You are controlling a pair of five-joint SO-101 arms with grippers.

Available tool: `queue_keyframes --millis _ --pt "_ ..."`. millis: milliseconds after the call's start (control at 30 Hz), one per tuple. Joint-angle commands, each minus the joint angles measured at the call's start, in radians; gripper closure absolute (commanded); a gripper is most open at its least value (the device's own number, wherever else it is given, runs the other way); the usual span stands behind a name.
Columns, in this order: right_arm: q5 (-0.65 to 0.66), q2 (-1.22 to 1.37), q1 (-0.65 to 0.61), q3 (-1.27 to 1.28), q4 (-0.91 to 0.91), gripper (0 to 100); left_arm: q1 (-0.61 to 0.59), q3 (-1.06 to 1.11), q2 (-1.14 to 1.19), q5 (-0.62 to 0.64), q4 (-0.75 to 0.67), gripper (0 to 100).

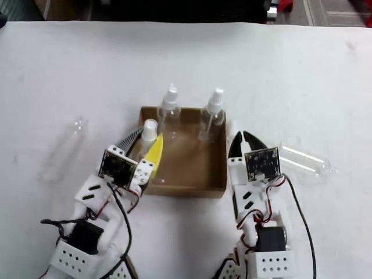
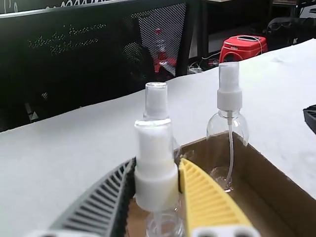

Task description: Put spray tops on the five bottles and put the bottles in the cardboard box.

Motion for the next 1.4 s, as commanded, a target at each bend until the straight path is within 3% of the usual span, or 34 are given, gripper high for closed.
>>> queue_keyframes --millis 0,133,233,600,800,1233,1367 --pt "0.009 -0.012 -0.005 0.023 -0.004 98.3 -0.007 -0.015 -0.019 0.002 0.021 90" --pt "0.009 -0.012 -0.005 0.023 -0.004 98.3 -0.005 -0.069 -0.019 0.003 0.135 83" --pt "0.009 -0.012 -0.005 0.023 -0.004 98.3 -0.005 -0.106 -0.019 0.003 0.193 83" --pt "0.009 -0.012 -0.005 0.023 -0.004 98.3 -0.015 -0.147 -0.019 0.005 0.204 82" --pt "0.009 -0.013 -0.005 0.023 -0.004 98.3 -0.013 -0.224 -0.019 0.058 0.307 81" --pt "0.009 -0.013 -0.005 0.023 -0.004 98.3 -0.018 -0.413 -0.019 0.048 0.414 79" --pt "0.009 -0.013 -0.004 0.023 -0.004 98.3 -0.116 -0.557 -0.019 -0.002 0.465 80"
